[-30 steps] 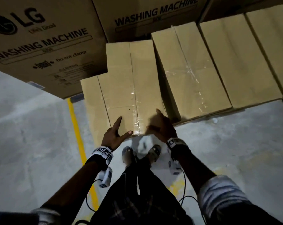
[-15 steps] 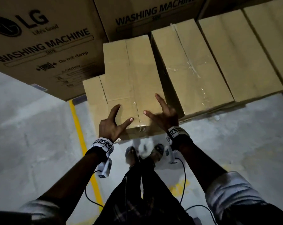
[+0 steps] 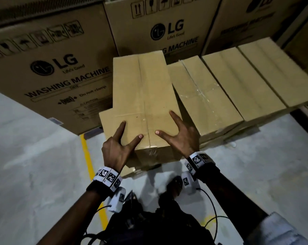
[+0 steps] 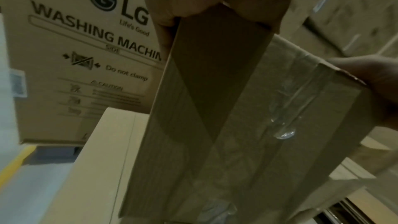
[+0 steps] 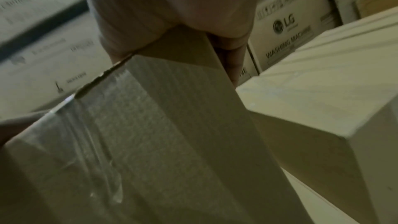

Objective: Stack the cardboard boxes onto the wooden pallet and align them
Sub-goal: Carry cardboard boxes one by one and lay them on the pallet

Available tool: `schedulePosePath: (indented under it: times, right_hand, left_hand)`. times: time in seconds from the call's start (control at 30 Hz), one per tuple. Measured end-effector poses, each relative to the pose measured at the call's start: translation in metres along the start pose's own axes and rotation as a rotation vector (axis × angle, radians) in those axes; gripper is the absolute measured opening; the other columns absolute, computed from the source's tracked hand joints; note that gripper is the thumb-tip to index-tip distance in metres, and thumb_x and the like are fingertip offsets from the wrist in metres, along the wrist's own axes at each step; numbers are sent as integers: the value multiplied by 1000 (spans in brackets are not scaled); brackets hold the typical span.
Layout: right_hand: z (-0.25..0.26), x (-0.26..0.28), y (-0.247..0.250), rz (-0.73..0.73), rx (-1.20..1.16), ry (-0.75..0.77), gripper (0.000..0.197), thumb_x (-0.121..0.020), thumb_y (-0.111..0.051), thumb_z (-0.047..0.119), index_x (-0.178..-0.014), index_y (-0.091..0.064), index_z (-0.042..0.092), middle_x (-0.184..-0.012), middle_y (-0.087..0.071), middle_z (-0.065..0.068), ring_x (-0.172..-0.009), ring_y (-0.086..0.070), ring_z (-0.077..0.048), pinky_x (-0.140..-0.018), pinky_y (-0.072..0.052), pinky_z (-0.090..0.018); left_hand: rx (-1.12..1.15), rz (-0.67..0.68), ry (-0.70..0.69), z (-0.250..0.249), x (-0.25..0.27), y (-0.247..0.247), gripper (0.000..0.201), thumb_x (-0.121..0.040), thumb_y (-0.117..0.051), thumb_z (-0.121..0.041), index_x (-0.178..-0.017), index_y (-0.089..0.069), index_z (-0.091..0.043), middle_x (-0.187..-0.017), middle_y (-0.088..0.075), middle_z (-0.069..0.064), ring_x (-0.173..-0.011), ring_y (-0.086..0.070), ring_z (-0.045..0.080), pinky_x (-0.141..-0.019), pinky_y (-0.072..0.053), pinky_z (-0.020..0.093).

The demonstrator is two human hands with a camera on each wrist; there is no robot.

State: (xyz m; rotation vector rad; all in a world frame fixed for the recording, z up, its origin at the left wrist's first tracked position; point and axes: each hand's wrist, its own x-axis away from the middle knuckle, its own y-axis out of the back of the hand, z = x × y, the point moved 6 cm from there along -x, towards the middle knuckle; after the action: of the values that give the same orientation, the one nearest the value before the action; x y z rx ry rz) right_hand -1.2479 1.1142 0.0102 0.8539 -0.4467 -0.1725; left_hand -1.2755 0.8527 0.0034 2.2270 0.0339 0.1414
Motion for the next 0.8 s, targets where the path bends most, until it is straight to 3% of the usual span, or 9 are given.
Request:
schedulePosePath:
  times: [0.07,0.17,0.3,0.43,0.6,0.67,0.8]
  right_hand:
    - [11,12,12,-68,1,10,103,-64,-54,99,-152,-13,66,-144,-60,-2,-127,-56,-33,-103,-45,-42]
    - [30,39,29,-194,-35,16,99,-66,-50,100,-153,-17,64,-150,-57,4,-132,-55,-32,-109,-44,-44]
    - [54,85,32,-302,-72,-46,94,-70,-44,101,-153,-19,63,-150,-57,2,-134,-53,-33,-114,-42,-48]
    - [77,147,23,-426,-89,-106,98,-70,-56,95,-155,-25,57,-152,-55,4,-139,-51,-30,-116,-41,-46]
    - [74,228,27,-614,-71,-240,99,-69,-61,92,-155,-31,53,-148,-59,5,-133,-57,-29,-112,-45,-43]
    - [63,258,32,-693,-63,-293,99,-69,-61,92,-154,-33,52,-145,-62,6,-129,-60,-27,-109,-47,-42]
    - [41,323,38,-830,-84,-401,94,-71,-67,86,-153,-38,50,-140,-65,7,-126,-62,-24,-104,-49,-40]
  left_hand:
    - [7,-23,-53,-6,1,18,96,-70,-54,-97,-153,-38,-51,-114,-76,8,-99,-72,28,-84,-59,41]
    - [40,-39,-166,-17,0,55,89,-75,-61,-89,-151,-45,-47,-111,-77,9,-97,-73,25,-82,-55,31]
    - [140,37,-251,-18,1,91,85,-76,-68,-83,-149,-50,-44,-115,-75,15,-109,-69,28,-98,-48,29]
    - [169,95,-361,-10,13,116,84,-75,-72,-78,-149,-52,-44,-113,-75,17,-112,-68,29,-95,-40,21]
    - [233,192,-517,-18,43,118,84,-74,-71,-81,-148,-50,-49,-122,-75,7,-105,-71,18,-98,-49,22]
    - [252,239,-593,-31,60,112,84,-74,-71,-81,-149,-50,-48,-121,-75,6,-103,-71,17,-96,-47,19]
    - [306,362,-735,-59,101,96,84,-75,-74,-78,-149,-50,-47,-128,-72,6,-117,-66,14,-98,-36,12]
